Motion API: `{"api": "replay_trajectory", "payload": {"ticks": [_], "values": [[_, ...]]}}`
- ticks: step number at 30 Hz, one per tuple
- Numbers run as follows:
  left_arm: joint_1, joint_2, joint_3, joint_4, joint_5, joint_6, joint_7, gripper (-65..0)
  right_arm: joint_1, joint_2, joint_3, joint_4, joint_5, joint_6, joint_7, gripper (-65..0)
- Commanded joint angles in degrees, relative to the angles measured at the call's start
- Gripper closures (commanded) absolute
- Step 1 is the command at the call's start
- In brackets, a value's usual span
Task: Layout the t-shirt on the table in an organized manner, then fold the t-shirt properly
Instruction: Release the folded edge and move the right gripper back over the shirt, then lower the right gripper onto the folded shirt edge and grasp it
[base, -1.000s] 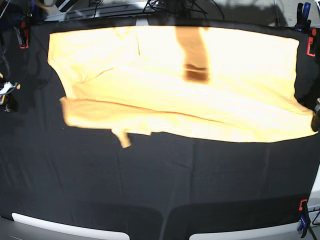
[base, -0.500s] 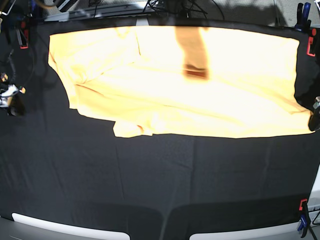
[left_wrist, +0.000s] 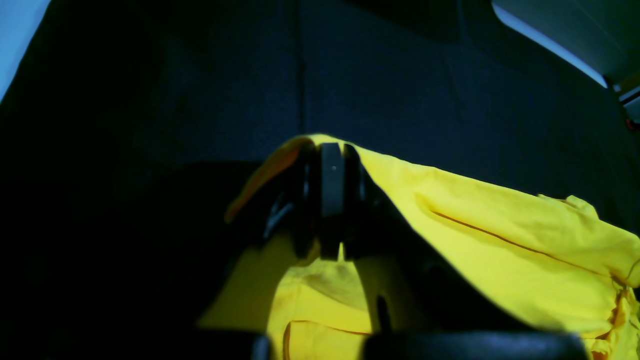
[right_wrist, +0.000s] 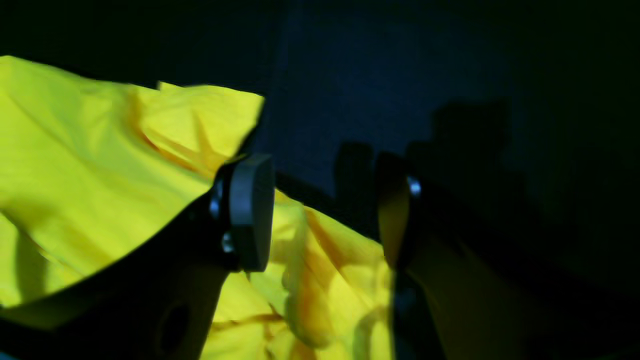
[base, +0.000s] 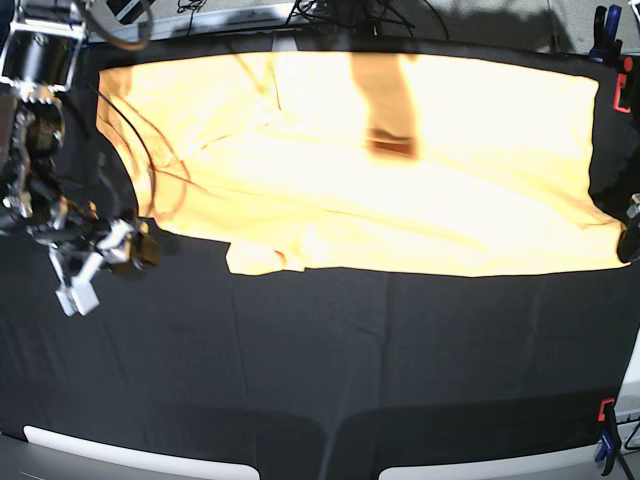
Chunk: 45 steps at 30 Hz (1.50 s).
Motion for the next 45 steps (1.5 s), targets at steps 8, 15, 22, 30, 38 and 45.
{"api": "replay_trajectory", "payload": {"ticks": [8,15,22,30,38,45], "values": [[-0.8,1.6,-0.7,0.9,-1.4,-0.3,-1.8,0.0,2.0,-3.3,-1.4,-0.3,4.5,1.6,0.4,-31.4],[-0.8,3.7,-0.7,0.9,-1.4,-0.5,-2.0,0.0,4.6,-4.5,-1.4,-4.6,-3.9,1.6,0.2,-31.4],[-0.8,3.7,-0.7,0.9,1.0,-0.5,-2.9,0.0,6.8,-3.5,-1.4,-4.7,-5.8,0.6,-3.7,-31.4],[-0.9,3.7,-0.7,0.9,1.4,-0.5,-3.3,0.0,6.9,-3.7,-1.4,-13.0,-4.5,-0.2,-4.7,-31.4],[-0.9,3.7,-0.7,0.9,1.4,-0.5,-4.2,0.0,7.3,-4.6,-1.4,-13.1,-1.3,-0.2,-5.6,-31.2],[-0.9,3.7,-0.7,0.9,1.4,-0.5,-4.2,0.0,7.3,-5.8,-1.4,-13.1,-1.2,-0.2,-5.6,-19.6]]}}
